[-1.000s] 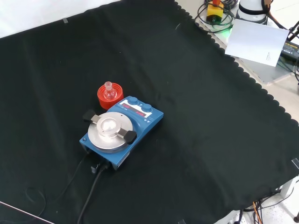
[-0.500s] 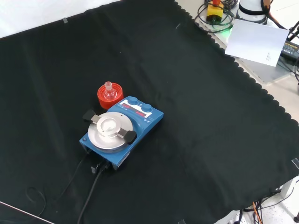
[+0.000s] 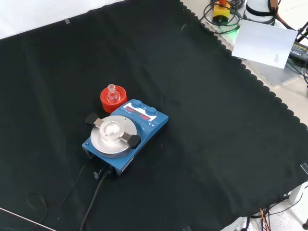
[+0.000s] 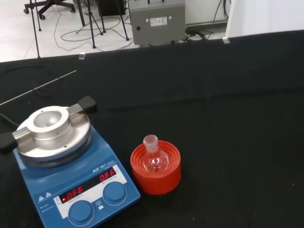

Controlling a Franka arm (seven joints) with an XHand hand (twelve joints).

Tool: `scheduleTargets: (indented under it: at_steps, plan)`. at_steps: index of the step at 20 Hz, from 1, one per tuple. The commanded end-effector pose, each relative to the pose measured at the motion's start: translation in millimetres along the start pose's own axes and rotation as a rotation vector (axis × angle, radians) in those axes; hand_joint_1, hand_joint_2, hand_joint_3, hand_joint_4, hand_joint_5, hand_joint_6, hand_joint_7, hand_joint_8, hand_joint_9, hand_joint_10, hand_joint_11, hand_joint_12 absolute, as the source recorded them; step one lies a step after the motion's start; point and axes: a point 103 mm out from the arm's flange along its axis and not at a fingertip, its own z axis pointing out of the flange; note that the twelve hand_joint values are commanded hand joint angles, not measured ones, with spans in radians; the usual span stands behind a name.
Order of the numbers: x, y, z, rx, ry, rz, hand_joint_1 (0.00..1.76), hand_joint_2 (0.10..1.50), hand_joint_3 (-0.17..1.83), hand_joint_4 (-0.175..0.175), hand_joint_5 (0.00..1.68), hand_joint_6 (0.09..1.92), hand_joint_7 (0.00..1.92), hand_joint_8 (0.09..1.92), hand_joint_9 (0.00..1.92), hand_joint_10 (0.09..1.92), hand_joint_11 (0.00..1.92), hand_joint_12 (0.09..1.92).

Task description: Pick up the round-bottom flask.

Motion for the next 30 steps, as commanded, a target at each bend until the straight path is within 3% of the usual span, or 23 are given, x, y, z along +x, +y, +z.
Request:
scheduleTargets:
  at_steps: [1,4,15,21,30]
  plan:
    - [-15.8,65.9,60.5,0.021,0.064,-0.001,0.28,1.20,0.24,-0.011,0.30,0.09,0.13,0.51,0.18,0.69,0.00,1.16]
    - [-22.1,91.7,81.9,0.013,0.080,-0.018,0.31,1.20,0.24,-0.015,0.32,0.09,0.14,0.52,0.19,0.69,0.00,1.18]
    - [-54.7,150.7,151.8,0.075,0.147,0.007,0.50,1.08,0.25,-0.025,0.37,0.09,0.16,0.56,0.24,0.70,0.00,1.23]
    - [-63.0,165.2,185.0,0.113,0.187,0.029,0.73,0.78,0.61,-0.030,0.44,0.09,0.17,0.60,0.28,0.70,0.00,1.28]
    - [-58.6,188.7,227.6,0.127,0.219,0.023,0.82,0.66,0.73,-0.029,0.49,0.09,0.17,0.61,0.30,0.70,0.00,1.30]
